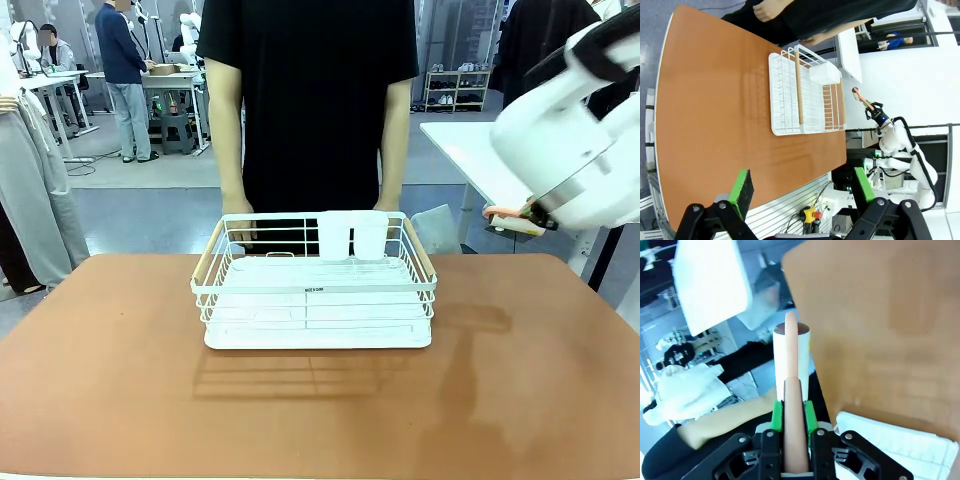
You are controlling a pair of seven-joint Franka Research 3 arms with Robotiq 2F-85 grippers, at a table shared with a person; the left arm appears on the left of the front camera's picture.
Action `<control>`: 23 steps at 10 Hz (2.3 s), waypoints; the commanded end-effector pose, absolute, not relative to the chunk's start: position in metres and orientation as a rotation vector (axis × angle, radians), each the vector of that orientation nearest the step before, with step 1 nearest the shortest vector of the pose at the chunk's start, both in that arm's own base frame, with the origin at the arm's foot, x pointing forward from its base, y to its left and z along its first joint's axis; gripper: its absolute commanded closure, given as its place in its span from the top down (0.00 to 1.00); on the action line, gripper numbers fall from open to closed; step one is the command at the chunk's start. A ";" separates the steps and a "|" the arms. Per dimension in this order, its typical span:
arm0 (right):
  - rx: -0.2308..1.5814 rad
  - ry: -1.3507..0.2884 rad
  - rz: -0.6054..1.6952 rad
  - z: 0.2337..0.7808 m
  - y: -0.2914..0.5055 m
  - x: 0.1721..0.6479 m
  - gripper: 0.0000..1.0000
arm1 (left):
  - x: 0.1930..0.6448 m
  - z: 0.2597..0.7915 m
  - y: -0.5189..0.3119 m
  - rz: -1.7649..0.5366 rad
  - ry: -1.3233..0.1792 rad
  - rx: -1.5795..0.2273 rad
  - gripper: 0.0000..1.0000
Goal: Clean the table.
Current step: Place the Lint Roller down when the Dish drying rack is positioned in the middle of the table.
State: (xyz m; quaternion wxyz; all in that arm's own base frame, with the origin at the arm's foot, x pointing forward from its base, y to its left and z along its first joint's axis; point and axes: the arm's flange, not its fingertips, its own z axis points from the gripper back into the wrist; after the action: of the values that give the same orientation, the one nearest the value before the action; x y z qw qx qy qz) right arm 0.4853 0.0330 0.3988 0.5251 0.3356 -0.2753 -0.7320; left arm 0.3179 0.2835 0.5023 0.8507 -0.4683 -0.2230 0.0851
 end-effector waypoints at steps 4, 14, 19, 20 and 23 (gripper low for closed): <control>0.655 -0.488 -1.624 0.332 0.022 0.505 0.21 | 0.317 0.504 0.286 0.159 -0.492 -1.010 1.00; 0.577 -0.410 -1.574 0.343 0.023 0.490 1.00 | 0.317 0.504 0.286 0.159 -0.492 -1.010 1.00; 0.446 -0.201 -1.551 0.430 0.014 0.427 1.00 | 0.317 0.504 0.286 0.159 -0.492 -1.010 1.00; 0.425 -0.129 -1.523 0.452 0.012 0.420 1.00 | 0.317 0.504 0.286 0.159 -0.492 -1.010 1.00; 0.393 -0.092 -1.498 0.477 0.010 0.423 1.00 | 0.317 0.504 0.286 0.159 -0.492 -1.010 1.00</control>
State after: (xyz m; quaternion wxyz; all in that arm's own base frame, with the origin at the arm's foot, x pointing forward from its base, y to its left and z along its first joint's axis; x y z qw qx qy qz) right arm 0.4106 0.0062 0.4765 0.7209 0.1926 -0.0550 -0.6634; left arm 0.3184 0.2831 0.5019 0.8508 -0.4685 -0.2223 0.0848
